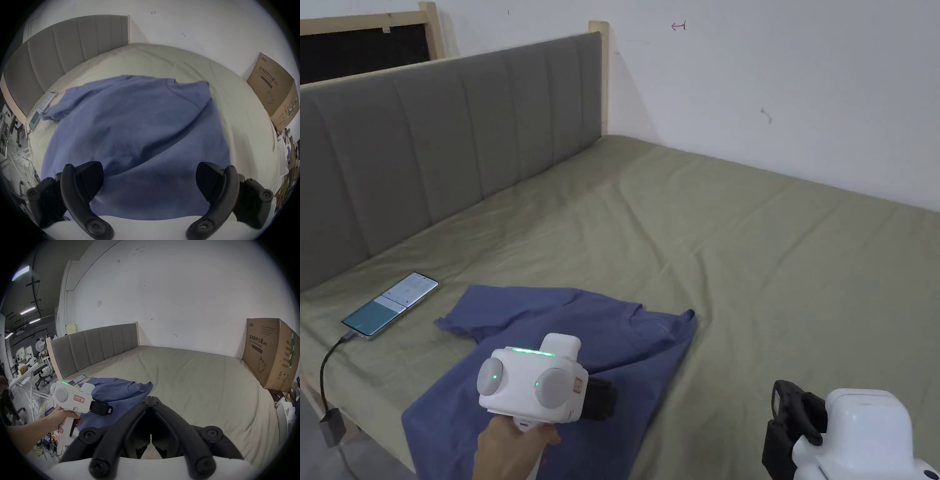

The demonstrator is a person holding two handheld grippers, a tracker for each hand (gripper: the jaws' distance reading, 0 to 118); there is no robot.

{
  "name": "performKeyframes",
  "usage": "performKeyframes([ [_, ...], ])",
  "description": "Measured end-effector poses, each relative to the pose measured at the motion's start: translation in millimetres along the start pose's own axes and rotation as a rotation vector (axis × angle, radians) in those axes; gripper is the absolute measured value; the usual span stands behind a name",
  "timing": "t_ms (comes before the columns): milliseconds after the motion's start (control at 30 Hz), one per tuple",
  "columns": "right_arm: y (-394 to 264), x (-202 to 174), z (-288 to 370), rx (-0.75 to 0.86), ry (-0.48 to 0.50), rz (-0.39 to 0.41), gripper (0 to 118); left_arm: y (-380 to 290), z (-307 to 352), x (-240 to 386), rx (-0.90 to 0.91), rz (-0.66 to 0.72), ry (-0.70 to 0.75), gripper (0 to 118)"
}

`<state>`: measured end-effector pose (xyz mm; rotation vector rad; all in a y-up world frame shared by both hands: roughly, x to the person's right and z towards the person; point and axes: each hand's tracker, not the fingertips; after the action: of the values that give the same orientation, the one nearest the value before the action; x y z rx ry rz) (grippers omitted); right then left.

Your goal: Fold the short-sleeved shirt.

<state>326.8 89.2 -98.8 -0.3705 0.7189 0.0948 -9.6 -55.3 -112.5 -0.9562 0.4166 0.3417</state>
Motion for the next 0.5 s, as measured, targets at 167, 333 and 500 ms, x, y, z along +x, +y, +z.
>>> performKeyframes([
  [167, -2.6, 6.2, -3.3, -0.024, -0.001, -0.018, 0, -6.1, 1.3, -1.0, 0.041, 0.009, 0.04, 34],
  [333, -5.3, 10.6, -5.0, -0.048, 0.001, -0.048, 0, 0.4, -2.9, -13.4, 0.025, 0.046, 0.03, 4],
  [500, -5.5, 16.6, 4.0, -0.044, -0.015, -0.02, 0, 5.7, 1.4, -15.8, 0.016, 0.061, 0.024, 4],
])
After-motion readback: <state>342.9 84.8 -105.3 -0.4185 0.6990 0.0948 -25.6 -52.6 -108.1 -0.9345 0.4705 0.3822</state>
